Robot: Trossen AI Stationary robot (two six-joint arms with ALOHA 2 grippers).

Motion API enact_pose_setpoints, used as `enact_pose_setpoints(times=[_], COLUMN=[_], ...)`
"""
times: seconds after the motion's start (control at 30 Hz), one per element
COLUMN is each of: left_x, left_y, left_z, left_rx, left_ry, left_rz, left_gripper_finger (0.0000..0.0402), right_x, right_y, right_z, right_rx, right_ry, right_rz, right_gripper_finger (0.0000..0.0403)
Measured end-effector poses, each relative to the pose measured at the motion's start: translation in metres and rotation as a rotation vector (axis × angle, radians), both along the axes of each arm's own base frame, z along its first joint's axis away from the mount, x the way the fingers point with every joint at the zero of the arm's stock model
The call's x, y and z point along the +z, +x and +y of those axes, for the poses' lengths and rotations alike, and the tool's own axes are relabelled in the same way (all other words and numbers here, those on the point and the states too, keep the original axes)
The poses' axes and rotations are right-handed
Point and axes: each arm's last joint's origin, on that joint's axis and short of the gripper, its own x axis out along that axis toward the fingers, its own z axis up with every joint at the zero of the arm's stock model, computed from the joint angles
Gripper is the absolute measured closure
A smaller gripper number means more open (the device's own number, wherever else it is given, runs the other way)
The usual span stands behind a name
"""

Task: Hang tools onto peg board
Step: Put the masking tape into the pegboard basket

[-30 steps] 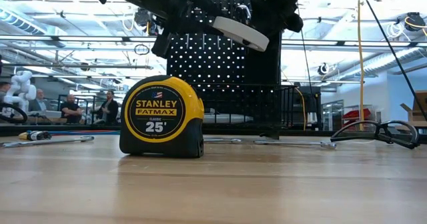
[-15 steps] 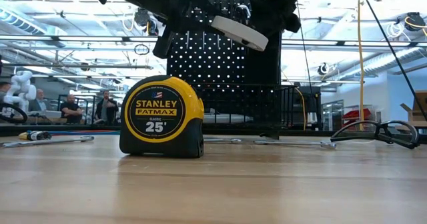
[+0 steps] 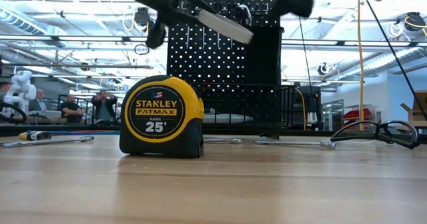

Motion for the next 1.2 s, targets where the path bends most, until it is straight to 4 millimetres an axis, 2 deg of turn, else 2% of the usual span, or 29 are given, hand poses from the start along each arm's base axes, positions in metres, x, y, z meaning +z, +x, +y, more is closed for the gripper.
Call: enact_pose_setpoints(times=[0.17, 0.33, 0.47, 0.63, 0.87, 1.2], left_x=[0.022, 0.058, 0.081, 0.104, 0.094, 0.055], left_y=[-0.024, -0.03, -0.019, 0.003, 0.046, 0.095], left_z=[0.005, -0.001, -0.006, -0.006, -0.007, 0.002], left_rx=[-0.05, -0.19, -0.291, -0.374, -0.485, -0.521], left_ry=[0.154, 0.512, 0.766, 0.985, 1.146, 1.196], left_rz=[0.022, 0.061, 0.153, 0.238, 0.41, 0.557], left_gripper_finger=[0.0336, 0.0336, 0.0336, 0.0336, 0.0336, 0.0336], right_x=[0.03, 0.051, 0.053, 0.042, 0.006, -0.038], right_y=[-0.04, -0.072, -0.086, -0.096, -0.106, -0.117], right_z=[0.002, 0.008, 0.011, 0.018, 0.022, 0.02], right_rx=[-0.008, -0.021, -0.06, -0.075, -0.127, -0.211], right_ry=[0.042, 0.045, -0.019, 0.001, 0.045, 0.119], right_rz=[-0.067, -0.158, -0.151, -0.02, 0.063, 0.033], right_gripper_finger=[0.0157, 0.016, 0.0167, 0.0174, 0.0188, 0.0202])
